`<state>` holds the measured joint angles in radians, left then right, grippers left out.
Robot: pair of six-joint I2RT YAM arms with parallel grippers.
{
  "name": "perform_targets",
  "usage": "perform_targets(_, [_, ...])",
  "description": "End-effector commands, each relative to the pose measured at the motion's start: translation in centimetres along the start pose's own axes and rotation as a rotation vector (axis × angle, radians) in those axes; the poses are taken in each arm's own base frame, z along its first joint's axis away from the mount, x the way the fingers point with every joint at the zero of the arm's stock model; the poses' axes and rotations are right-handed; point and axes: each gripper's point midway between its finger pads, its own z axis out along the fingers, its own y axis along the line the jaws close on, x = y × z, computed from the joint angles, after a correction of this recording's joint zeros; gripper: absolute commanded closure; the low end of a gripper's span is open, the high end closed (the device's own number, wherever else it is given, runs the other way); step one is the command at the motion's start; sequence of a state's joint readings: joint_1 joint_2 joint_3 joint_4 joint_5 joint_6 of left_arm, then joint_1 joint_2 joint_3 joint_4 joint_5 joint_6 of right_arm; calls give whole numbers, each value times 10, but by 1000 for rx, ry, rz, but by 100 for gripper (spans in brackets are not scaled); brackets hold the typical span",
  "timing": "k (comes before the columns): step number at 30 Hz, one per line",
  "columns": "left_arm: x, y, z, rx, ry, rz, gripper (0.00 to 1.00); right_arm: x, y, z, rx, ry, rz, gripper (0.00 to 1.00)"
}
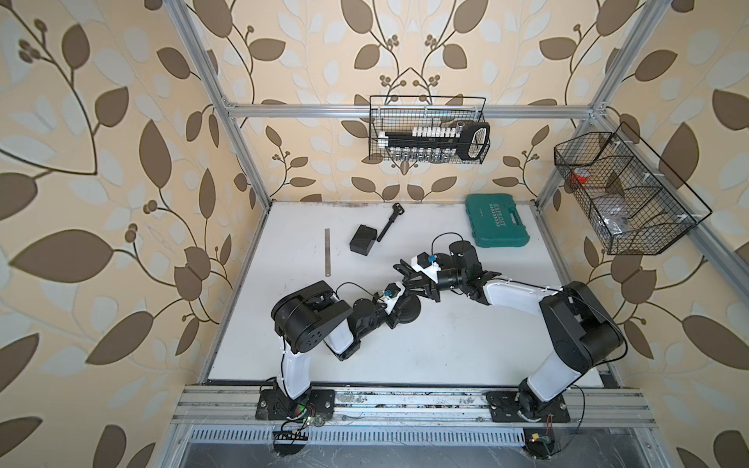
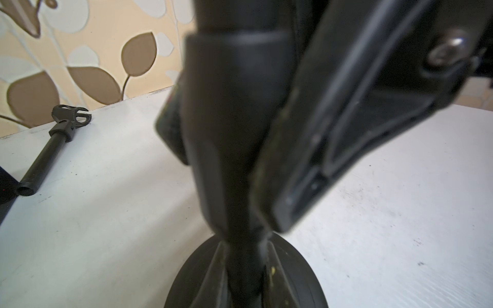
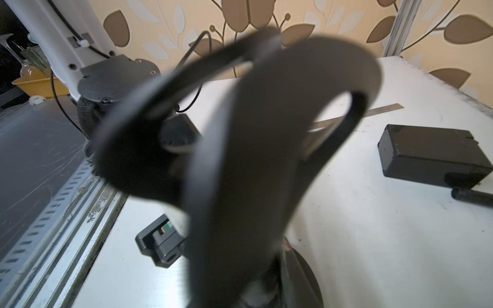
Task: Assemble a microphone stand
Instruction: Screw the microphone stand pole into the microphone stand base.
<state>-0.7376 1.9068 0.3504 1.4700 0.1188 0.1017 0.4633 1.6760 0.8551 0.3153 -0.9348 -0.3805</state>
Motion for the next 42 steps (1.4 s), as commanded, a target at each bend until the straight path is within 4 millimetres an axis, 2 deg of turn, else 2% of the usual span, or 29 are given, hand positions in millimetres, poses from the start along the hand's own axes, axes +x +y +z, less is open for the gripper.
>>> perform_targets(1, [32,4,-2,-15,113,-1,88,0,0,4,-10,-7,19,87])
perform_targets(3, [30,4,-2,-19,109,1,87,4,-3,4,10,-6,35,98])
perform_targets(4, [30,4,-3,-19,110,-1,87,5,-4,4,25,-9,40,100])
perform_targets(11, [26,3,-4,-15,102,-7,86,23,-11,1,236,-30,117,100])
perform_targets(12, [24,3,-4,-13,96,-8,84,25,-11,3,268,-22,119,100])
perform_targets(14, [21,2,-5,-10,88,-15,71,35,-13,4,364,6,143,100])
perform_targets(17, [13,3,-7,-15,67,-22,59,41,-12,0,487,10,148,100])
perform_targets(24, [-11,1,-15,-8,18,-22,55,50,-3,-2,646,22,156,100])
perform_targets(29, [-27,1,-13,-2,-9,-4,56,56,4,2,693,16,185,100])
perform_targets(34, [-31,4,-9,-20,-22,8,61,62,8,0,734,-5,231,100])
perform_targets(42, [-15,3,-3,-10,9,17,83,59,19,12,635,-4,206,99])
